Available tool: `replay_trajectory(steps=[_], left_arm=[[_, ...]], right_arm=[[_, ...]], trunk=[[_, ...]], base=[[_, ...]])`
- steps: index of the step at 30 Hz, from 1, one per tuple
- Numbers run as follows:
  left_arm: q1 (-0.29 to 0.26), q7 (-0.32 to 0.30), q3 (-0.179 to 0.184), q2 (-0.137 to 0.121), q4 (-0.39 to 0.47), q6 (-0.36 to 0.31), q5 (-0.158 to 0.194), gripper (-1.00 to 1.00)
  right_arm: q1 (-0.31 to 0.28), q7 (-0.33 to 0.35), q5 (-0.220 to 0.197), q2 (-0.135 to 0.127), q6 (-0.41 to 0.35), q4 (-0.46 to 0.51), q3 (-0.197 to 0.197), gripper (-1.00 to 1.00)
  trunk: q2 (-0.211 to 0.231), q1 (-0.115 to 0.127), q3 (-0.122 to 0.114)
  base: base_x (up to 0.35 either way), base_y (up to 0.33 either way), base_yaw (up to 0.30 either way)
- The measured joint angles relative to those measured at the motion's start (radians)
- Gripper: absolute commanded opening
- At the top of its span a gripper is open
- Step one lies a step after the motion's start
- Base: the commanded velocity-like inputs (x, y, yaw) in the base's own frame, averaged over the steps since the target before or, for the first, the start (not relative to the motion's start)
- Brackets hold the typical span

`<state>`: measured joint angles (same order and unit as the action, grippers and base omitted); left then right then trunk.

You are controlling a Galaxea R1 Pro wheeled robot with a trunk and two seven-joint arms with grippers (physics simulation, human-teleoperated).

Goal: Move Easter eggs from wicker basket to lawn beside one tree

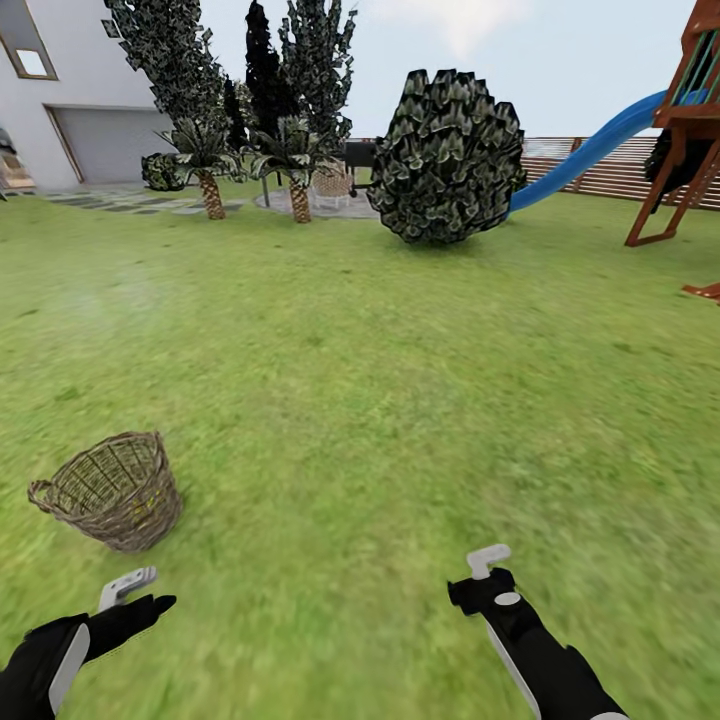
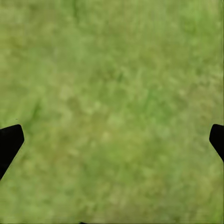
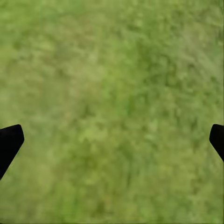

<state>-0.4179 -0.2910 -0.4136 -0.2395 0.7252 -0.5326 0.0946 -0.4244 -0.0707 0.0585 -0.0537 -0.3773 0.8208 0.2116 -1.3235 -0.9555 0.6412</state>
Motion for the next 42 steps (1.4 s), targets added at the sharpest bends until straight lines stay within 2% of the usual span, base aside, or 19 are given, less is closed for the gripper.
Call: replay_trajectory(steps=[17,20,23,28,34,42], left_arm=[[0.001,-0.001,0.001,-0.006,0.001,0.001,-0.006,1.00],[0.000,-0.046,0.005,-0.041,0.000,0.000,-0.006,1.00],[0.000,-0.152,0.008,-0.077,-0.001,0.000,-0.010,1.00],[0.000,-0.182,0.009,-0.115,-0.001,0.000,-0.010,1.00],[0.000,-0.182,0.009,-0.125,0.000,0.000,-0.010,1.00],[0.000,-0.178,0.009,-0.124,0.000,0.000,-0.011,1.00]], right_arm=[[0.000,0.002,0.000,0.000,0.002,-0.002,0.000,1.00],[0.000,0.004,0.000,-0.001,0.000,-0.002,0.000,1.00],[0.000,0.015,0.000,-0.004,-0.004,-0.002,-0.002,1.00],[0.000,0.018,-0.001,-0.005,-0.003,-0.001,-0.002,1.00],[0.000,0.018,-0.001,-0.005,0.001,-0.002,-0.002,1.00],[0.000,0.017,0.001,-0.005,0.003,-0.001,-0.002,1.00]], trunk=[[0.000,0.000,0.000],[0.000,0.000,0.000],[0.000,0.000,0.000],[0.000,0.000,0.000],[0.000,0.000,0.000],[0.000,0.000,0.000]], base=[[0.294,0.221,0.000],[0.294,0.218,0.000],[0.294,0.210,0.000],[0.295,0.204,0.000],[0.298,0.194,0.000],[0.318,0.124,0.000]])
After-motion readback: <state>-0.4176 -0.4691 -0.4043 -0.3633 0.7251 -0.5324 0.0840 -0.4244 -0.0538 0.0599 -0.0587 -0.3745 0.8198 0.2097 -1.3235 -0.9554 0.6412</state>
